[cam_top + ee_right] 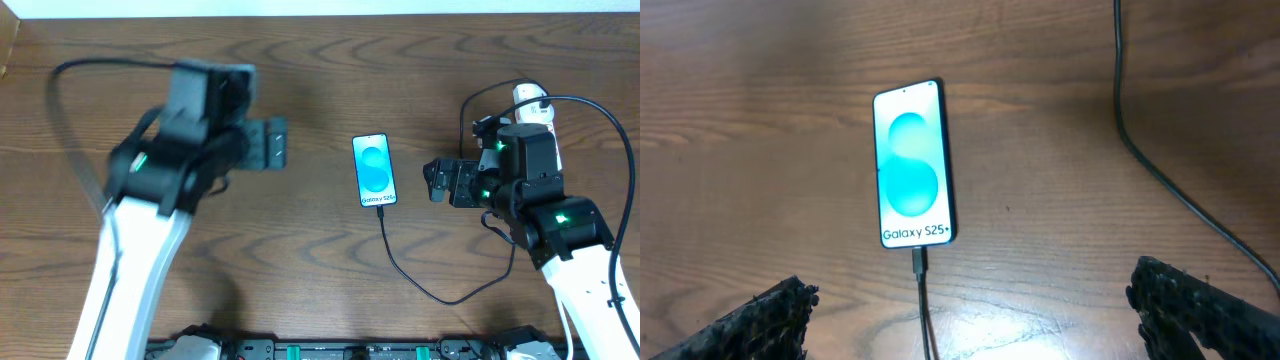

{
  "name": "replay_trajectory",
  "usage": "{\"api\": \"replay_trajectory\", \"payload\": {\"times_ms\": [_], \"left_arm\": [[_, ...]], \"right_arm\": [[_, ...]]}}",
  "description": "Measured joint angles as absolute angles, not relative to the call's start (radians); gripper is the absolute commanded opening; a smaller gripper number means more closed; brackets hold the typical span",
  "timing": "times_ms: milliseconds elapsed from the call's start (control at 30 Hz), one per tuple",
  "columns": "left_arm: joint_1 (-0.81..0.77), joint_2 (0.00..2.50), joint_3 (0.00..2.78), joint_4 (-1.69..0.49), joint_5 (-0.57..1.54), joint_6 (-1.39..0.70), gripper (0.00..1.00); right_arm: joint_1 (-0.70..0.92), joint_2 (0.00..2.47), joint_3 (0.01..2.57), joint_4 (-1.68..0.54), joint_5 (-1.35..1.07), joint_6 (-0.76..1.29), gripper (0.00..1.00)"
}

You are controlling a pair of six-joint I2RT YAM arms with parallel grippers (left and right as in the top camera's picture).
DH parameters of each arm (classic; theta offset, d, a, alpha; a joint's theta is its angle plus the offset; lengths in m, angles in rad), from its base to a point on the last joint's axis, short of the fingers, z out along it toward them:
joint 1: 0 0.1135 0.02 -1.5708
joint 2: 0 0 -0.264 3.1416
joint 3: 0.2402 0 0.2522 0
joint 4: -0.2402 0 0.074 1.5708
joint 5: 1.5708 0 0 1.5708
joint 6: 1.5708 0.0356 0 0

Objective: Plug charger to phone and switch on socket
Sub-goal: 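Open the left gripper and pull the left arm back from the phone, then move the right gripper over the power strip's orange switch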

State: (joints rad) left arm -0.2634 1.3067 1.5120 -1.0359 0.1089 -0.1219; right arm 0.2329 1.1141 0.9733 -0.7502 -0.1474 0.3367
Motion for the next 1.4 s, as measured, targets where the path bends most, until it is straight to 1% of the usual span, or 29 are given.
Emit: {"api": "replay_trajectory", "payload": {"times_ms": [133, 267, 300, 333, 367, 400, 433, 500, 533, 767, 933, 1033, 1200, 1400], "left_arm": [[-0.263, 1.123, 1.512, -1.090, 0.008, -0.122, 0.98], [-0.263, 0.928, 1.500, -1.132, -0.075, -0.122, 0.98], [-0.263, 0.874, 1.491, -1.147, -0.091, -0.122, 0.98], [-0.263, 0.824, 1.480, -1.162, -0.109, -0.123, 0.98], [-0.263, 0.767, 1.470, -1.183, -0.128, -0.123, 0.98], [-0.263, 0.729, 1.463, -1.196, -0.141, -0.125, 0.98], [-0.263, 0.674, 1.452, -1.219, -0.166, -0.127, 0.98], [-0.263, 0.601, 1.435, -1.255, -0.207, -0.130, 0.98], [-0.263, 0.569, 1.427, -1.269, -0.231, -0.130, 0.98], [-0.263, 0.499, 1.411, -1.391, -0.319, -0.130, 0.98], [-0.263, 0.499, 1.407, -1.468, -0.328, -0.130, 0.98], [-0.263, 0.499, 1.406, -1.497, -0.331, -0.130, 0.98], [-0.257, 0.492, 1.404, -1.518, -0.337, -0.130, 0.98], [-0.151, 0.428, 1.401, -1.519, -0.342, -0.130, 0.98]], "right_arm": [[0.233, 1.125, 0.973, -0.744, -0.150, 0.337, 0.99], [0.233, 1.151, 0.974, -0.688, -0.154, 0.337, 0.98], [0.233, 1.161, 0.974, -0.674, -0.155, 0.337, 0.89], [0.233, 1.172, 0.974, -0.661, -0.155, 0.337, 0.73], [0.233, 1.189, 0.974, -0.643, -0.156, 0.342, 0.54], [0.233, 1.201, 0.974, -0.630, -0.155, 0.337, 0.41], [0.233, 1.217, 0.974, -0.620, -0.154, 0.337, 0.26], [0.233, 1.254, 0.974, -0.616, -0.138, 0.345, 0.05], [0.233, 1.277, 0.974, -0.632, -0.121, 0.356, 0.01], [0.218, 1.367, 0.974, -0.765, 0.065, 0.422, 0.01], [0.116, 1.367, 0.976, -0.699, 0.205, 0.530, 0.01], [0.033, 1.367, 0.988, -0.650, 0.214, 0.574, 0.01], [-0.115, 1.392, 1.031, -0.648, 0.178, 0.621, 0.01], [-0.254, 1.548, 1.145, -0.711, 0.125, 0.643, 0.01]]}}
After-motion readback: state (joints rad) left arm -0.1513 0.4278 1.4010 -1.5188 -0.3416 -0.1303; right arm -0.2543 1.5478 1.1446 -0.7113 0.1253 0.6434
